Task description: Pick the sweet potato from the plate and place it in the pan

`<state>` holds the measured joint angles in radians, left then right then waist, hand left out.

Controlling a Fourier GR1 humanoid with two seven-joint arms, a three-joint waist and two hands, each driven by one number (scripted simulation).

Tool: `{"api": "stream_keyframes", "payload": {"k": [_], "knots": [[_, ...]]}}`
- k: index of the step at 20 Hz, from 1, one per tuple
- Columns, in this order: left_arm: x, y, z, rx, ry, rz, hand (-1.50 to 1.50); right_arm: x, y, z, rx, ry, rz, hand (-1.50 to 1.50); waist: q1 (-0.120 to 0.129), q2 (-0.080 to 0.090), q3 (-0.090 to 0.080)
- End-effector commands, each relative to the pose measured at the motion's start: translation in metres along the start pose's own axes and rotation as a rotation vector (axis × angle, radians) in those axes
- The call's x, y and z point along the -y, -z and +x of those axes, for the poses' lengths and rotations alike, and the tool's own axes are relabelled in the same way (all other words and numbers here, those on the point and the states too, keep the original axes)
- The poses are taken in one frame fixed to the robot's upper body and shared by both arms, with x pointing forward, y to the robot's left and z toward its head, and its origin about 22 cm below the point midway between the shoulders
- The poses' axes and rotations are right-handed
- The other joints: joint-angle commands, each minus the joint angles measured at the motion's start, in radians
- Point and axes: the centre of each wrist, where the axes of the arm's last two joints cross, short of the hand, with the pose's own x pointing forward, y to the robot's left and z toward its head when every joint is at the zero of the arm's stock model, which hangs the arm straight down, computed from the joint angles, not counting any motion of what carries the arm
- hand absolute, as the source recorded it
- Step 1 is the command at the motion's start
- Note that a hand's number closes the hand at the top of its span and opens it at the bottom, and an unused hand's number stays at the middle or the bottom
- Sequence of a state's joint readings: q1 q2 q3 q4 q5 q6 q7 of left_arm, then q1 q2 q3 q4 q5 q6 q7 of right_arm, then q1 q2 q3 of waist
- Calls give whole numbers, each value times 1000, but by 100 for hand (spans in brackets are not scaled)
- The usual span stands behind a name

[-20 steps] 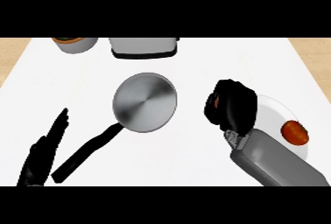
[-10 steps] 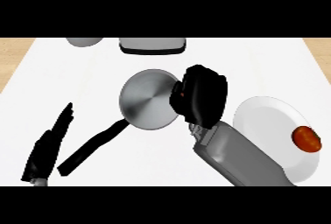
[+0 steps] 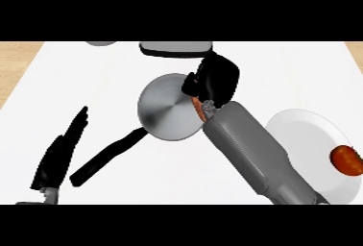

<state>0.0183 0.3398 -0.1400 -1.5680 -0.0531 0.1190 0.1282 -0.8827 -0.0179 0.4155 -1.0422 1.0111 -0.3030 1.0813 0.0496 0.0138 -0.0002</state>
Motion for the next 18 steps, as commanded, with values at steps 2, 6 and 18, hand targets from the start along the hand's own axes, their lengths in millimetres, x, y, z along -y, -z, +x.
{"api": "stream_keyframes", "payload": {"k": [2, 6, 18], "knots": [[8, -3, 2, 35, 4, -25, 0, -36, 23, -17, -163, 24, 57, 150, 38, 11, 0], [7, 4, 6, 38, 18, -40, 0, -39, 40, -11, -135, -74, 163, 150, 54, 17, 0], [17, 12, 11, 42, 5, -73, 0, -38, 45, -30, -270, 558, 56, -150, 79, 21, 2]]}}
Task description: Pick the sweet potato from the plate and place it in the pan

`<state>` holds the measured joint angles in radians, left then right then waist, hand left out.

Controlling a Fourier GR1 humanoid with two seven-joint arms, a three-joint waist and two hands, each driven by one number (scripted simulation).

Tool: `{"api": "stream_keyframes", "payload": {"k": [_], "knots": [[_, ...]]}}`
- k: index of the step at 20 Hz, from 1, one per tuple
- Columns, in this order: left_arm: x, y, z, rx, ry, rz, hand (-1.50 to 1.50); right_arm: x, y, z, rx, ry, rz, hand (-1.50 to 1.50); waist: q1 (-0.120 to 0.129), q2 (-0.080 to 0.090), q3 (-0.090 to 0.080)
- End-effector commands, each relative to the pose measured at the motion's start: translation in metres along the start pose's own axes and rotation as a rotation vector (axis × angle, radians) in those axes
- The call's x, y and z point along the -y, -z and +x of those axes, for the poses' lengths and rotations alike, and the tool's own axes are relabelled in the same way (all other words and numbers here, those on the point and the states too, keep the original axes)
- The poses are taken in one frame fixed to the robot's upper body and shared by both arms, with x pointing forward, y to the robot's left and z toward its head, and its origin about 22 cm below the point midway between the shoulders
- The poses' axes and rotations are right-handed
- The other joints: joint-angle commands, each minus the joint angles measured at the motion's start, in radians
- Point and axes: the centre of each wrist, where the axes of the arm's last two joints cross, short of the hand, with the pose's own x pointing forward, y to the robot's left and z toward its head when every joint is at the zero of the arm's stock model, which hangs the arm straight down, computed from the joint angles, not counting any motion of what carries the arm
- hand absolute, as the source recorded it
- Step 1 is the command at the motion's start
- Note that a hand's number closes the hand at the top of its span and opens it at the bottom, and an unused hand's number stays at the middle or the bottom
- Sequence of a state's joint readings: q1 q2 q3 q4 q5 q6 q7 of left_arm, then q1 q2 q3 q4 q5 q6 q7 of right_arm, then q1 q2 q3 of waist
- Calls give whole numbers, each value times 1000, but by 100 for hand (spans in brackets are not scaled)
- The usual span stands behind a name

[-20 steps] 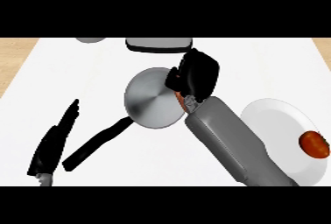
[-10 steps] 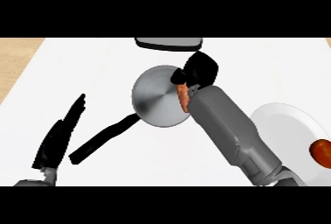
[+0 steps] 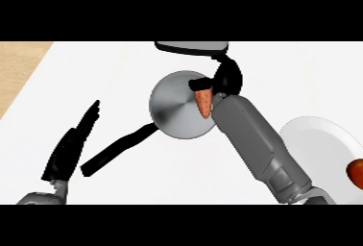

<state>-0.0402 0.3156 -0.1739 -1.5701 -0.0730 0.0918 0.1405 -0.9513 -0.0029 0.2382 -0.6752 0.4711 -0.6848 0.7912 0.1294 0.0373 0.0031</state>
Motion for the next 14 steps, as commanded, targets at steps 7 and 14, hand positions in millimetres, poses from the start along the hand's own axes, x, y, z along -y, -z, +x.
{"api": "stream_keyframes", "payload": {"k": [7, 14], "knots": [[-5, 5, 1, -24, -14, 28, 0, 1, 6, 2, 81, 333, -341, -150, -45, -14, -1], [-9, -20, -22, -66, 1, 64, 0, 3, 10, -29, 1, 467, -498, -150, -94, -36, -2]]}}
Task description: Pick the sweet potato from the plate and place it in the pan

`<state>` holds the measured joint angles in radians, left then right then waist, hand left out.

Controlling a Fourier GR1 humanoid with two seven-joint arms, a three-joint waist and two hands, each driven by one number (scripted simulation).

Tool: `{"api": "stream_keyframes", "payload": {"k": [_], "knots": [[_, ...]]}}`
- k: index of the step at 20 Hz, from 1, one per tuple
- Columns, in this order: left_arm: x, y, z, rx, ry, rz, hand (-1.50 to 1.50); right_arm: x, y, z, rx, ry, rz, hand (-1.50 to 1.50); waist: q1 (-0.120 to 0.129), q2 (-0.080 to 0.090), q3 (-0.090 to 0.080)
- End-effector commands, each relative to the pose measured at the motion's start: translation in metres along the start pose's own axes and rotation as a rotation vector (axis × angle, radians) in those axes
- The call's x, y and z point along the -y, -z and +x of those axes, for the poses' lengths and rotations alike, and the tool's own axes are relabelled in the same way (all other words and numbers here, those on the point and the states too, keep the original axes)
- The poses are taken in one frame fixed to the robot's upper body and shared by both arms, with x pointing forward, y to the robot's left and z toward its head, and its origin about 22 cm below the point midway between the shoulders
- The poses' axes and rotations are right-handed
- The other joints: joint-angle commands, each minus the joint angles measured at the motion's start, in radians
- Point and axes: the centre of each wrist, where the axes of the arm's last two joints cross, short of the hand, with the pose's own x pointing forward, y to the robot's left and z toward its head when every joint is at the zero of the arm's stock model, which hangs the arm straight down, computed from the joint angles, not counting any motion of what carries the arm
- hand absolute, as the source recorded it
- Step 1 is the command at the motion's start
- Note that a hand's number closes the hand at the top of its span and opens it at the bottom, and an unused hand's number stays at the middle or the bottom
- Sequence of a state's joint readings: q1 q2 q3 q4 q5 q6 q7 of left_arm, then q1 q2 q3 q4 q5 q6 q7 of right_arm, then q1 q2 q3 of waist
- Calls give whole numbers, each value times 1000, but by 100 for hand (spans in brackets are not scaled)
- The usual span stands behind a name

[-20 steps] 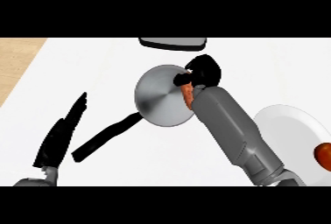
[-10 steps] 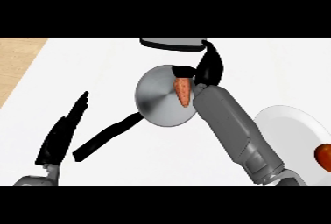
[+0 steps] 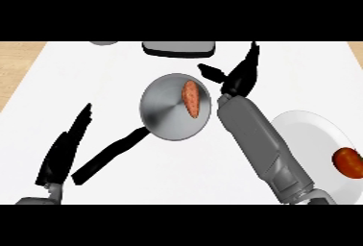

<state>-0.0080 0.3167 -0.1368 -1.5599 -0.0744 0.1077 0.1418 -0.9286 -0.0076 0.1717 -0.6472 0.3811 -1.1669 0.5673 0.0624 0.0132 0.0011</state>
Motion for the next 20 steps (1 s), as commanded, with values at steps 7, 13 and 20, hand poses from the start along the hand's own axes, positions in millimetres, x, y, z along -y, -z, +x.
{"api": "stream_keyframes", "payload": {"k": [7, 13, 20], "knots": [[-24, -20, -15, -67, 2, 84, 0, 47, -19, -69, 44, 90, -118, -150, -89, -27, -2], [-15, -26, -20, -59, -11, 87, 0, 117, -36, -119, 68, 45, -136, -150, -95, -25, -2], [-14, -23, -18, -59, -6, 68, 0, 212, -70, -128, 69, 51, -143, -150, -88, -19, -2]]}}
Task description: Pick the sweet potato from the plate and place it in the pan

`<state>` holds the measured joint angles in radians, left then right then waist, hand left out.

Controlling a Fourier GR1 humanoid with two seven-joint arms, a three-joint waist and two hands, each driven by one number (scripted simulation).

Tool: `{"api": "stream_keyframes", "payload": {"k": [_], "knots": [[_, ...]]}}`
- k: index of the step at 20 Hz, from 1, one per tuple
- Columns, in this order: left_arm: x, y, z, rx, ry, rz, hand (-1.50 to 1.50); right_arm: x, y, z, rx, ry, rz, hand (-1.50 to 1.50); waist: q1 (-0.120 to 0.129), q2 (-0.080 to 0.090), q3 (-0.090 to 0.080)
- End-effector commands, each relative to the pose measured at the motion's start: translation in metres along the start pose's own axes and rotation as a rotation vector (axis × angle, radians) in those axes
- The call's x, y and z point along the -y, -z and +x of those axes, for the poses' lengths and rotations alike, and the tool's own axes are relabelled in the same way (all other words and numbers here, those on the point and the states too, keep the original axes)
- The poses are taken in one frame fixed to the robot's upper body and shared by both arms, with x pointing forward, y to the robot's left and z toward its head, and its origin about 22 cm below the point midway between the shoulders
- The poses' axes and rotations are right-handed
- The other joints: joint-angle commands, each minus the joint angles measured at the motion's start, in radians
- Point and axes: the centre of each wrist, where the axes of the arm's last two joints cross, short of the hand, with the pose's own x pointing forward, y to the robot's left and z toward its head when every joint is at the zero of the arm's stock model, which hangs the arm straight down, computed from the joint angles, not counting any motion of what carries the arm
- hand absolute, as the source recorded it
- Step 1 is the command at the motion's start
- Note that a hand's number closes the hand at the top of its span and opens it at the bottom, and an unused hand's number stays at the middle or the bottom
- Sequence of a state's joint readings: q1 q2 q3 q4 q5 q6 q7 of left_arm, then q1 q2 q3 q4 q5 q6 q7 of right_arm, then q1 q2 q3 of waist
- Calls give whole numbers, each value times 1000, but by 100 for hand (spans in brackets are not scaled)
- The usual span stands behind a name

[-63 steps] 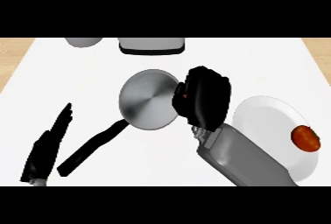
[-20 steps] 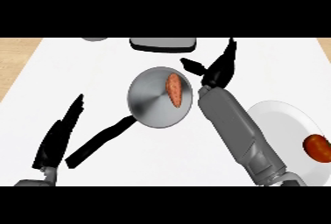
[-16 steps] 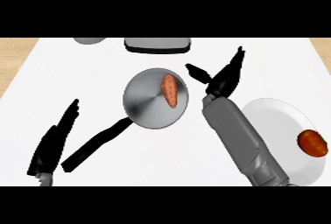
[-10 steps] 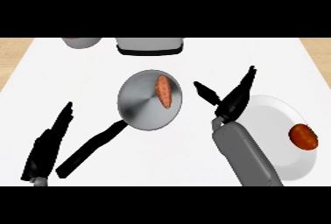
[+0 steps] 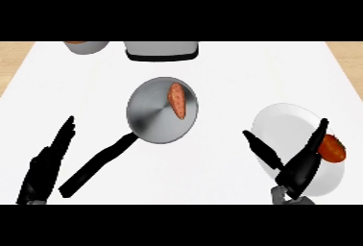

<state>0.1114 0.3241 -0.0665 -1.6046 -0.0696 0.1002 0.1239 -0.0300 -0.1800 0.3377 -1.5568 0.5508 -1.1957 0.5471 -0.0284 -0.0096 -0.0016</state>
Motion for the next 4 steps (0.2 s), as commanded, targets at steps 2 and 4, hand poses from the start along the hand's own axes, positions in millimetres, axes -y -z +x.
{"api": "stream_keyframes", "payload": {"k": [2, 4], "knots": [[1, 3, 0, 16, 7, 14, 0, 74, -23, 11, -2, 8, 19, -150, 6, 4, 0], [-2, 10, 16, 18, 5, -26, 0, 84, -19, 13, 0, -19, 30, -150, 17, 7, 1]]}}
